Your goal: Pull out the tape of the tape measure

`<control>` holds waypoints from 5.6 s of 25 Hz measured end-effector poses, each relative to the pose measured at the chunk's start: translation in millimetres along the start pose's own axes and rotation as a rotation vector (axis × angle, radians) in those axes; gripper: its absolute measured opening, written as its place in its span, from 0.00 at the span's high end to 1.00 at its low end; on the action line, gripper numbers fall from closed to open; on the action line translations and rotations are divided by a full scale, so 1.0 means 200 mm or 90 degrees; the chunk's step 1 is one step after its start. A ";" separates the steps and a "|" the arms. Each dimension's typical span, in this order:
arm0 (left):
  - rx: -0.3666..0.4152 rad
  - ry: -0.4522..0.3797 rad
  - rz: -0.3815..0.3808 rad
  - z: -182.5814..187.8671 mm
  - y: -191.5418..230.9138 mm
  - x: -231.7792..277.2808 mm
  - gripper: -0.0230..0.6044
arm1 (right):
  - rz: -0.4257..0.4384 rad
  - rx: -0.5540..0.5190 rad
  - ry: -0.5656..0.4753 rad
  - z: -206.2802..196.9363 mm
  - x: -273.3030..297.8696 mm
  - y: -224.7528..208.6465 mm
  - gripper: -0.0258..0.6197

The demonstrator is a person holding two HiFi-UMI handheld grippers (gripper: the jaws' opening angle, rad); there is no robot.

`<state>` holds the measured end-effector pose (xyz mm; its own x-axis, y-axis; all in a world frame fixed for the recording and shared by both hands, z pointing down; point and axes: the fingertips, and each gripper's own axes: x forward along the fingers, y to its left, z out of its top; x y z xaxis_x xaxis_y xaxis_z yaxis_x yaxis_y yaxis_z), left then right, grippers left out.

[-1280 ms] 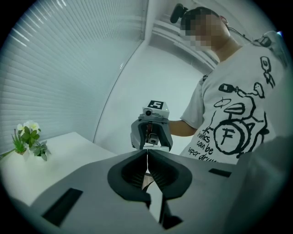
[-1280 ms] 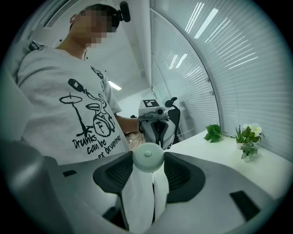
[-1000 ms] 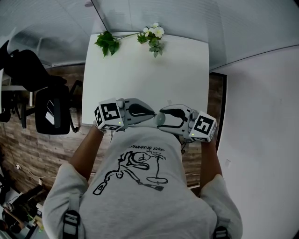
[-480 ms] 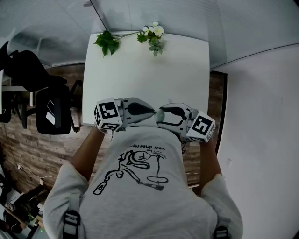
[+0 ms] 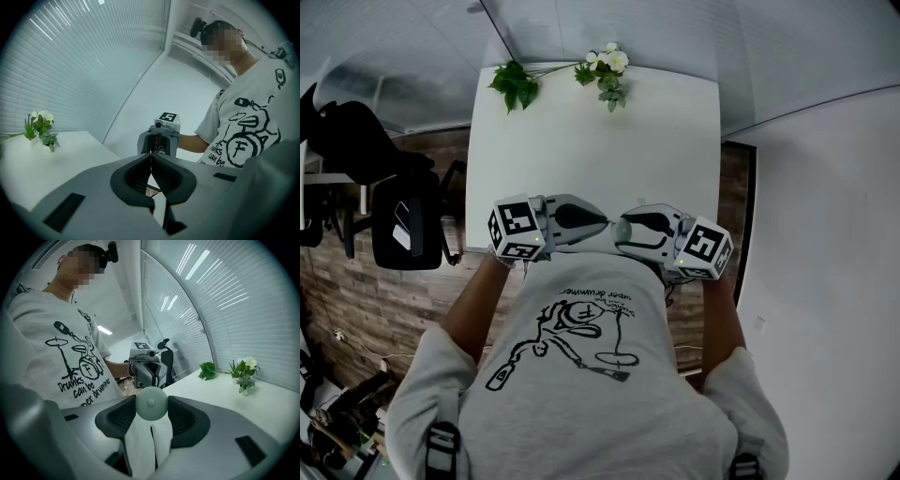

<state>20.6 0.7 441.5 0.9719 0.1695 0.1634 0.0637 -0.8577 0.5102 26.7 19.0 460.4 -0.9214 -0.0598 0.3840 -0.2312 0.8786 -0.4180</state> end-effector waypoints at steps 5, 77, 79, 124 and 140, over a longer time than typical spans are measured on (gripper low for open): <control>-0.019 -0.005 -0.002 -0.01 0.02 -0.03 0.93 | 0.009 0.015 0.017 -0.02 0.01 0.00 0.62; -0.247 -0.041 0.101 -0.33 0.29 -0.17 0.93 | 0.023 0.218 0.094 -0.41 -0.10 -0.14 0.62; -0.250 -0.043 0.104 -0.33 0.29 -0.17 0.93 | 0.025 0.220 0.096 -0.42 -0.10 -0.14 0.62; -0.286 -0.069 0.191 -0.39 0.44 -0.38 0.93 | 0.012 0.254 0.110 -0.51 -0.19 -0.16 0.62; -0.290 -0.075 0.219 -0.41 0.49 -0.45 0.93 | 0.008 0.259 0.112 -0.54 -0.22 -0.17 0.62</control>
<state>-79.7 -58.7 546.2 0.9400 -0.1588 0.3021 -0.3381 -0.5537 0.7610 108.1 42.0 547.0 -0.8655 0.0620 0.4970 -0.3577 0.6181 -0.7000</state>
